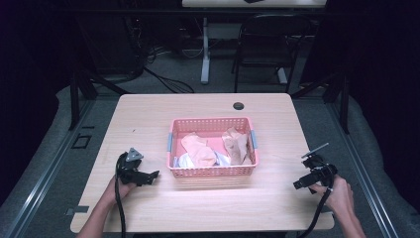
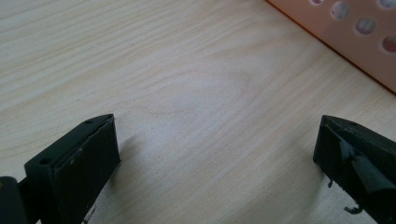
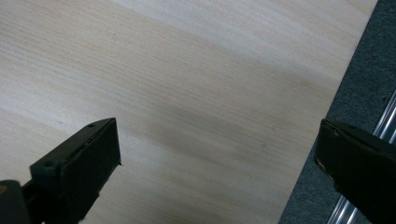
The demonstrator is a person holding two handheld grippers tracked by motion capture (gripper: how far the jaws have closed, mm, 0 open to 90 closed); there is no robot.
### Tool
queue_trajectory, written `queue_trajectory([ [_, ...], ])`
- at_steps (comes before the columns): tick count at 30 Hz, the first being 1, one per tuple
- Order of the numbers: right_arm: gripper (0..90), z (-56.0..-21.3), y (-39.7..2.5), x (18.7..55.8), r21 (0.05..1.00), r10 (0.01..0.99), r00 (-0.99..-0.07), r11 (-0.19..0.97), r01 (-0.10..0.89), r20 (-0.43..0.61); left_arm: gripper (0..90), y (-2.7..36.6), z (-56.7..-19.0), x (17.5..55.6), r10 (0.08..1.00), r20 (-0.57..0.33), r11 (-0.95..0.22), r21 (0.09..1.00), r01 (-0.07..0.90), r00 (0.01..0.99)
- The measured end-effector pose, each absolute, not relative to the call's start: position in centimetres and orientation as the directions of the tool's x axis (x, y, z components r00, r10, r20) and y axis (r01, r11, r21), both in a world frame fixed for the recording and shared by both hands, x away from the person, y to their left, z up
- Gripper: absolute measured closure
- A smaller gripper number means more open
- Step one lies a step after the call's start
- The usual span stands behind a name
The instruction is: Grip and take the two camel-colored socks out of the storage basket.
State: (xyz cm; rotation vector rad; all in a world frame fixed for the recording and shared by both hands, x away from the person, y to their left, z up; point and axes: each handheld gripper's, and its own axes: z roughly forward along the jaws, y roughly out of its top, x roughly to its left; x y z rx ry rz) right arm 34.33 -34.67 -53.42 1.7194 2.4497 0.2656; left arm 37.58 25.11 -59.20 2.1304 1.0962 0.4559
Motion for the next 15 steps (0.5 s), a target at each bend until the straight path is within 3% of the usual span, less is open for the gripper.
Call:
queue_trajectory([
  [15,0.0,-52.68,-34.00,34.06,0.233,0.931,-0.365,0.356,0.905,-0.006,0.0,25.12,-59.20,37.58,0.813,-0.002,-0.408,0.712,0.571,0.583],
])
